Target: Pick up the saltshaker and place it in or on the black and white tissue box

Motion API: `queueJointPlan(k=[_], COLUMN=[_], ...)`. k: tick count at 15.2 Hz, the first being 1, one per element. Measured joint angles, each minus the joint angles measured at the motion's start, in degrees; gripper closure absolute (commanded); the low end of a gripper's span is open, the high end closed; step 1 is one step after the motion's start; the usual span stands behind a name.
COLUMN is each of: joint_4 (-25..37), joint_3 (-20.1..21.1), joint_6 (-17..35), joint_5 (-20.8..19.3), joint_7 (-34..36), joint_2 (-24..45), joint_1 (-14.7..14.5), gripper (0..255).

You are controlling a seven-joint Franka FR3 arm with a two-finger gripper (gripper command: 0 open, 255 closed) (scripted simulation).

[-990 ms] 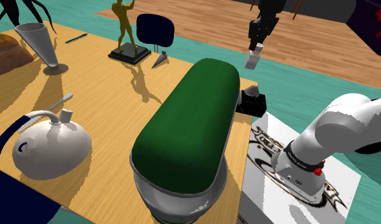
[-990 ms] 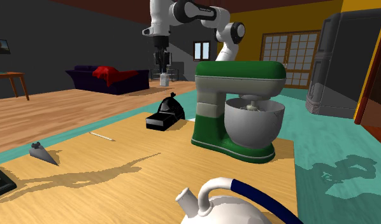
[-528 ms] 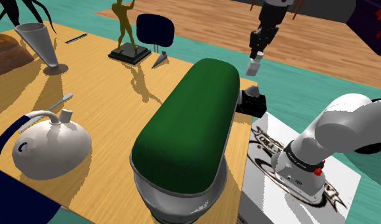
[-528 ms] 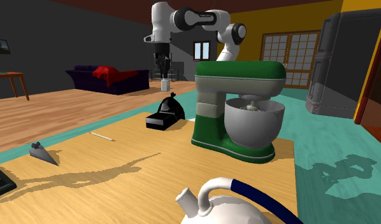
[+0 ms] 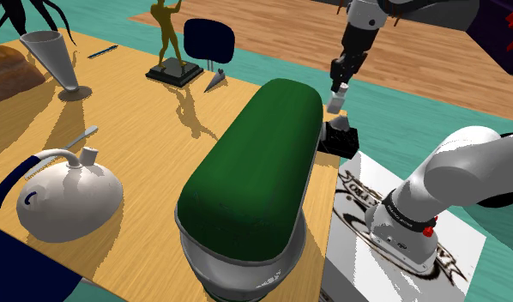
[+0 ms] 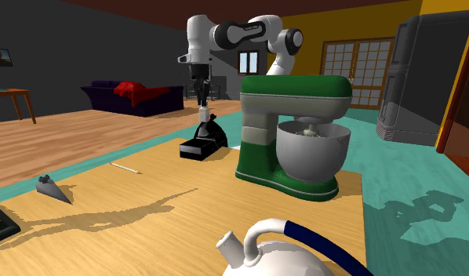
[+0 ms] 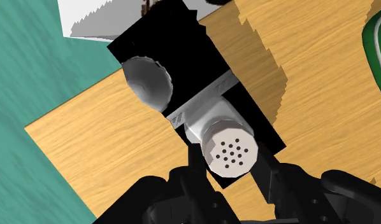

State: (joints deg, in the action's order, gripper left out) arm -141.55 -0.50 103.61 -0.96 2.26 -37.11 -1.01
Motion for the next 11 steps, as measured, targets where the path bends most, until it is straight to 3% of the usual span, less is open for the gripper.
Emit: queueJointPlan(k=[7,11], joint_4=[-4.74,-5.36], joint_3=[0.0,-0.01], joint_6=[5.6,6.13], joint_5=[-0.01,-0.02], joint_7=[0.1,0.1], joint_2=[0.86,0.75], joint_1=[-0.01,0.0], gripper=[255,255])
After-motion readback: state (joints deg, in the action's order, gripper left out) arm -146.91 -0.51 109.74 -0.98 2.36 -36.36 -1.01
